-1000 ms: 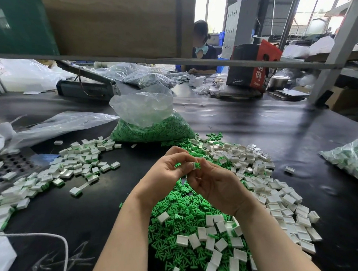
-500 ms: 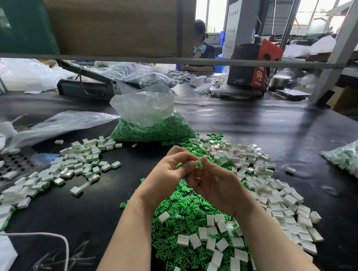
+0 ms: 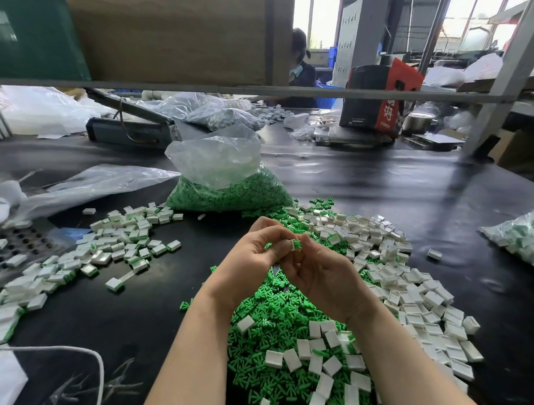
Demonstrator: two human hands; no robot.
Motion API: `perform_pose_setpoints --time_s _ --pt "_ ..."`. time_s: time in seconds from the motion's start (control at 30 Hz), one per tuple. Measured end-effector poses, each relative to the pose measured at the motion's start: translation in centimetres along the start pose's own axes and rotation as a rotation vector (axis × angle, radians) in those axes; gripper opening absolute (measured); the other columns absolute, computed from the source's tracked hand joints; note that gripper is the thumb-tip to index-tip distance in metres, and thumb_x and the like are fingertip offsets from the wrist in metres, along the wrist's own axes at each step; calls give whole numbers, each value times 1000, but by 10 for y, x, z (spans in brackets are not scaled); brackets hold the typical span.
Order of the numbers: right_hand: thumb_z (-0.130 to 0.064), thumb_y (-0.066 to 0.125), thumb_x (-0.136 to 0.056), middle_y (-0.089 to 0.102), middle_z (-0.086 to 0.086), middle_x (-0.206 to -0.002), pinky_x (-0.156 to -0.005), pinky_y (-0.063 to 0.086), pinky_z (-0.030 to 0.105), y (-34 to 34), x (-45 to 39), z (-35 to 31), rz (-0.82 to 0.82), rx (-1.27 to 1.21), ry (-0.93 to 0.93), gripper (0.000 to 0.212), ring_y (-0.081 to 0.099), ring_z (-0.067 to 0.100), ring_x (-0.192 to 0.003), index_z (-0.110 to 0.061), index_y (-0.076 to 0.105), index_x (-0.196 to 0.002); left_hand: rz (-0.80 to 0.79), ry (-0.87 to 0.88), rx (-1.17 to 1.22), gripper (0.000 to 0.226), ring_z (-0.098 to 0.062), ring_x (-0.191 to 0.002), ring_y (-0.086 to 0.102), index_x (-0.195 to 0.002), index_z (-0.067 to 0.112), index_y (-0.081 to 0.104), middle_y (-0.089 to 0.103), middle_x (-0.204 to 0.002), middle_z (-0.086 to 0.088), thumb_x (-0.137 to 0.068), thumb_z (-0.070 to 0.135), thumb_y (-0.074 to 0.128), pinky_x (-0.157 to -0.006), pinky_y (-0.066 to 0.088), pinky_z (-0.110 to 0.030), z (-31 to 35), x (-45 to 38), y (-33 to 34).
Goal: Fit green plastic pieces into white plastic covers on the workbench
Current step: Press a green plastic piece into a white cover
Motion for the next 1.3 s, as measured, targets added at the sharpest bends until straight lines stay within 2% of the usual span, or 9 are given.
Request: perform_pose_setpoints --time_s 0.27,0.43,0.63,0.7,0.8,0.93,1.0,1.13,1.3 --pt "-36 64 -84 56 6 -85 -75 50 21 3 1 1 -2 45 11 69 55 13 -77 7 46 -134 8 -18 21 15 -7 -91 55 -94 9 69 49 -102 1 -96 6 55 -90 45 -22 -2 0 0" --pt "-44 65 -81 60 4 -77 -78 41 26 4 -1 2 -5 87 16 55 56 13 -74 -4 60 -118 14 -22 35 16 -7 -92 56 -90 15 70 50 -100 3 -95 8 56 -93 45 -27 -4 -1 0" --pt "-44 80 -74 58 4 -83 -79 46 24 3 -1 1 -30 38 -7 65 55 13 -77 -3 59 -121 9 -4 42 20 -8 -91 54 -88 19 70 48 -99 4 -95 7 56 -88 46 -26 -2 -1 2" --pt "-42 81 -74 57 4 -83 -76 48 22 2 -1 1 -33 20 -14 62 55 12 -77 -4 61 -119 10 1 43 20 -9 -89 54 -87 20 69 48 -99 3 -95 6 56 -86 46 -25 -1 -1 2" --pt "-41 82 -73 57 4 -81 -70 47 21 1 -1 1 -28 34 -16 56 55 12 -73 -6 63 -112 6 -3 46 19 -10 -90 55 -88 17 69 49 -99 3 -95 5 56 -88 48 -30 0 0 2" --pt "-45 81 -72 58 3 -79 -68 46 21 -1 -2 2 -12 76 -12 58 55 11 -72 -7 63 -112 7 -4 44 20 -13 -89 55 -87 16 69 49 -100 2 -95 4 56 -89 49 -36 -1 0 1" --pt "-45 81 -72 58 2 -79 -68 46 20 -1 -2 2 -10 82 -12 57 55 10 -72 -9 65 -112 2 -3 42 21 -10 -89 55 -87 17 69 50 -99 3 -95 3 56 -88 48 -32 -2 0 1" --pt "-44 80 -72 59 1 -78 -69 46 19 -2 -1 2 -2 80 -9 52 55 9 -71 -9 66 -108 -9 -2 53 21 2 -87 56 -88 17 69 50 -97 7 -95 2 55 -85 45 -14 -4 0 1" --pt "-41 70 -78 58 0 -75 -67 47 19 -1 0 3 7 84 -1 44 54 9 -69 -9 68 -108 -11 -7 53 20 2 -85 57 -90 15 68 50 -97 7 -95 1 55 -85 47 -16 -8 -2 0"
Point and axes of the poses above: each hand's wrist, its own x-axis away from the middle knuckle, its own y-axis out of the palm, z = x × y, the point moved 4 cm from there along -x, towards the middle knuckle
